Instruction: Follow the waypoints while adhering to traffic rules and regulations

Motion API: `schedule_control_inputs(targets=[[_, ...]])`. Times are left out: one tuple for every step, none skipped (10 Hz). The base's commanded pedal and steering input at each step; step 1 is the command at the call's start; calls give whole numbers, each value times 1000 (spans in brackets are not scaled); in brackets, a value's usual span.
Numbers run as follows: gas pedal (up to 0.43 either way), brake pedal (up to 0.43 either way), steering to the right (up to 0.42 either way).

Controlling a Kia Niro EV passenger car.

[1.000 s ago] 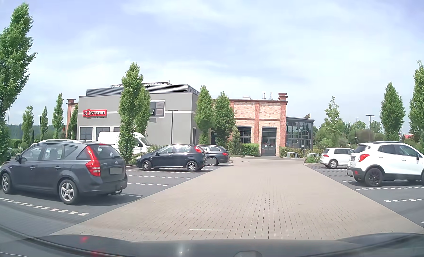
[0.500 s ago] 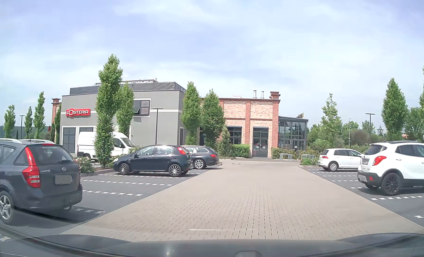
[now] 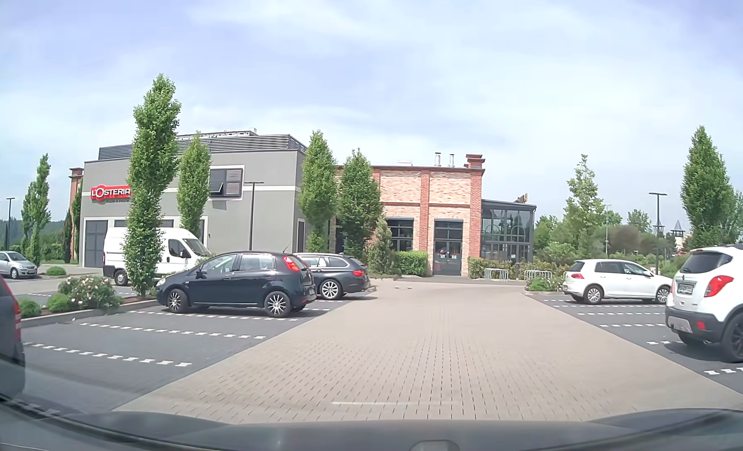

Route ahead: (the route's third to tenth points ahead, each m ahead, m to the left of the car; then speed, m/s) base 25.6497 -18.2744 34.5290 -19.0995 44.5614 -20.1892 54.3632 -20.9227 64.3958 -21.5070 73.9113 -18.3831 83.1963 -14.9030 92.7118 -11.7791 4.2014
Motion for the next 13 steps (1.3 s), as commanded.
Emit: schedule_control_inputs(targets=[[67, 0, 33], [67, 0, 33], [67, 0, 33], [59, 0, 33], [59, 0, 36], [59, 0, 39], [59, 0, 45], [59, 0, 52], [39, 0, 58], [20, 0, 60], [20, 0, 61], [20, 0, 61], [8, 0, 61]])
